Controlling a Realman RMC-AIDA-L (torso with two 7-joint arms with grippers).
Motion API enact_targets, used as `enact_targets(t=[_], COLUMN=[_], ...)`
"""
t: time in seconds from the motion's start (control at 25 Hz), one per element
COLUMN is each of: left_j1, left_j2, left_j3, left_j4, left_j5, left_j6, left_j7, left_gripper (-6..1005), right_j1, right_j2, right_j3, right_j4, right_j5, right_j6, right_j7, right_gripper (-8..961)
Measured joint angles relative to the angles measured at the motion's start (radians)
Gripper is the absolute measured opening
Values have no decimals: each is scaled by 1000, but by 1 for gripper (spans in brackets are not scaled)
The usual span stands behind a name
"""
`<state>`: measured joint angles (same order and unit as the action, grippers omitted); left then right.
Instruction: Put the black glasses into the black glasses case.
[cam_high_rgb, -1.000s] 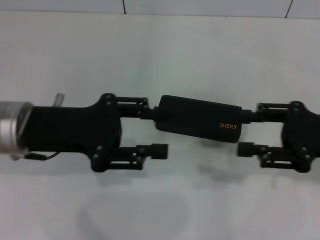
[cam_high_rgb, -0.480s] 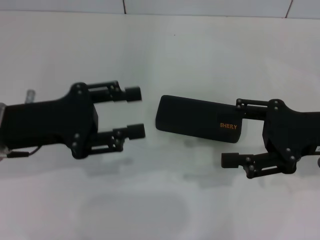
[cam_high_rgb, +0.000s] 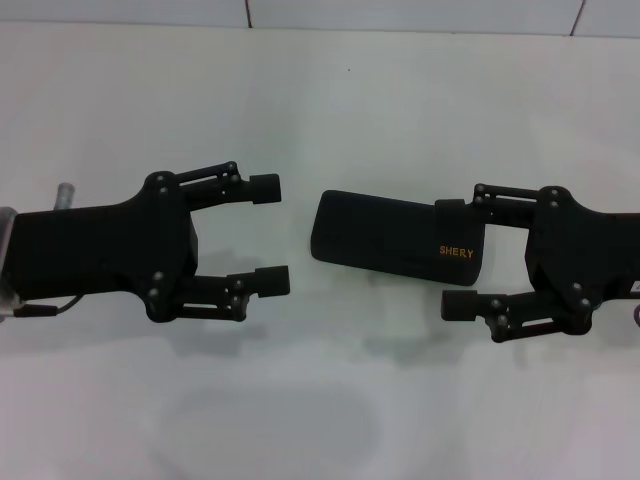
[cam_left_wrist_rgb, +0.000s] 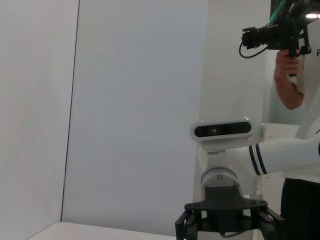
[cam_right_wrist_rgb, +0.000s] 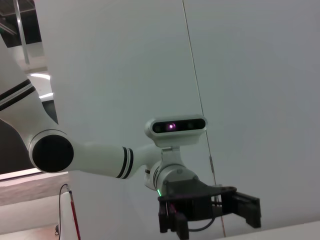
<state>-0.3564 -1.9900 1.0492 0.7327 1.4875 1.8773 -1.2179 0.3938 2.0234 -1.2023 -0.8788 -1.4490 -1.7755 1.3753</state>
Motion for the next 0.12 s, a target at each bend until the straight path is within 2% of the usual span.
enact_targets(t=[0.12], left_j1=[-1], left_j2=[0], left_j3=[0], left_j4=[0], left_j5=[8], left_j6=[-1], left_j7=[-1], left_gripper=[860], right_j1=[3], right_j2=[0], right_j3=[2], right_j4=[0], right_j5=[0], right_j6=[0], right_j7=[-2], right_gripper=[846])
